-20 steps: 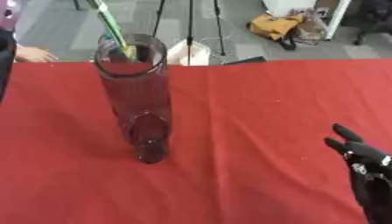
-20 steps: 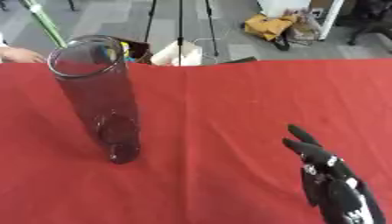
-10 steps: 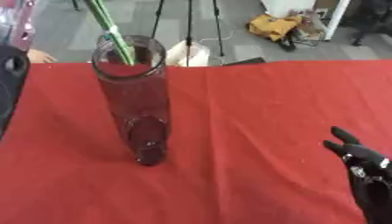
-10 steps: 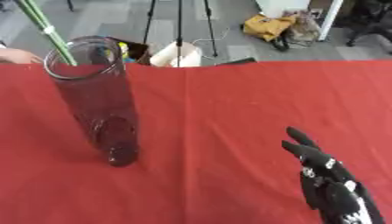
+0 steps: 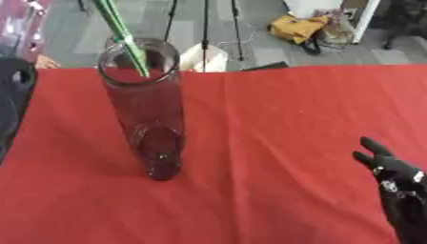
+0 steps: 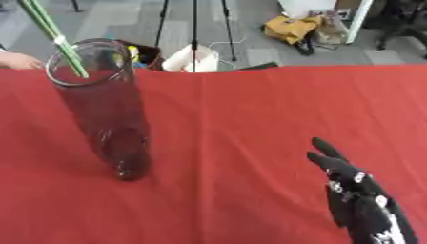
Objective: Arrange flowers into the vase.
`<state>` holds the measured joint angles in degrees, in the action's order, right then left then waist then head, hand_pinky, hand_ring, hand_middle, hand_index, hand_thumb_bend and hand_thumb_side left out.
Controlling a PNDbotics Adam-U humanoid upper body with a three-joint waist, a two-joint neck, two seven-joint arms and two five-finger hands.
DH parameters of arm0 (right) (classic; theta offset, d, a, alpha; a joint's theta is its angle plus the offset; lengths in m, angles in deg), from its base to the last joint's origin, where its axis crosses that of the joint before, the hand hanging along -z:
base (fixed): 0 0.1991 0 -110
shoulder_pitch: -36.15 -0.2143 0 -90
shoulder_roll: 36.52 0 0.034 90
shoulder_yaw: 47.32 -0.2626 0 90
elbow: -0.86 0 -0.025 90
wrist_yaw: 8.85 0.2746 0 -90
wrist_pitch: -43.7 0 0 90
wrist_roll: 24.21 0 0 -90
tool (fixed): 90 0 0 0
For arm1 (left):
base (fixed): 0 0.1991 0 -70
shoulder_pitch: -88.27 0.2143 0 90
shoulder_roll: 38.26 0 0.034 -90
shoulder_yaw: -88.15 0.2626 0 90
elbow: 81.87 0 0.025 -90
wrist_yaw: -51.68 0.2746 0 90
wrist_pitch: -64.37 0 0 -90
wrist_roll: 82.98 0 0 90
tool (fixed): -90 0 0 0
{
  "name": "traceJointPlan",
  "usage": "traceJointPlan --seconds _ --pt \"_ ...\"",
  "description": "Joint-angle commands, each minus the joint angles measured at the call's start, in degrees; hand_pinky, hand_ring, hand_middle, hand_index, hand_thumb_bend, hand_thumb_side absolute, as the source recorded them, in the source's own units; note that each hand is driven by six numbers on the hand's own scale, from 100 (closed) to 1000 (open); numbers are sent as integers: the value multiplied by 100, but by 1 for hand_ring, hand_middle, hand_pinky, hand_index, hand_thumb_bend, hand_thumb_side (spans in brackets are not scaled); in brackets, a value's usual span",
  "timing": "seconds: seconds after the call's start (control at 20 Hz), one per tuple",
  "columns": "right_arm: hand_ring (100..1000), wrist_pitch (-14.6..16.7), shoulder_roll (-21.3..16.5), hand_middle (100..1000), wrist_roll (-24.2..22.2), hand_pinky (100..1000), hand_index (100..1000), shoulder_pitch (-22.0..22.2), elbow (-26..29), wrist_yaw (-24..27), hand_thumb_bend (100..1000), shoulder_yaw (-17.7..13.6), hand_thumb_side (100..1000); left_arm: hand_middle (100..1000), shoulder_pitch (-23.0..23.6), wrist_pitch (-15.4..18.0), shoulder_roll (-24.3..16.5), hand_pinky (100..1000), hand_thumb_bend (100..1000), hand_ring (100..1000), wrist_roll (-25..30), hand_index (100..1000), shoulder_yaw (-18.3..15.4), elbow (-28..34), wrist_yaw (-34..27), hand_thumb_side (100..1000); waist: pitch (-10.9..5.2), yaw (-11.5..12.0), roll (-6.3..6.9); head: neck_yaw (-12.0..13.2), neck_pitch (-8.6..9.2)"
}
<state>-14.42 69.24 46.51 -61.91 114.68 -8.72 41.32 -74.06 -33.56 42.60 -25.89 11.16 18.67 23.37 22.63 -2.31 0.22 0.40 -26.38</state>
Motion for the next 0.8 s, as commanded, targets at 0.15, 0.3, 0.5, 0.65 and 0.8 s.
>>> traceJointPlan --seconds 0.15,0.3,0.5,0.65,0.8 --pt "1000 2 -2 157 -6 938 860 -37 77 7 100 -5 1000 100 -30 35 -41 100 110 100 91 100 81 167 11 732 -99 10 -8 -25 75" --pt "1000 6 1 157 -8 938 860 -42 77 18 100 -9 1000 100 17 53 -39 100 105 100 132 100 113 213 2 733 -92 11 -13 -40 84" --pt "1000 -2 8 156 0 939 861 -49 77 15 100 -20 1000 100 90 43 -56 100 100 100 191 100 159 255 36 735 -83 18 -15 -55 86" --pt "1000 -12 13 156 3 939 861 -64 77 5 100 -20 1000 100 134 50 -55 100 100 100 228 100 187 271 88 738 -67 22 -15 -65 99" --pt "1000 -19 13 157 2 938 861 -51 77 -17 100 -15 1000 100 74 -2 -27 100 112 100 171 101 161 209 -109 745 -79 36 -10 -67 101"
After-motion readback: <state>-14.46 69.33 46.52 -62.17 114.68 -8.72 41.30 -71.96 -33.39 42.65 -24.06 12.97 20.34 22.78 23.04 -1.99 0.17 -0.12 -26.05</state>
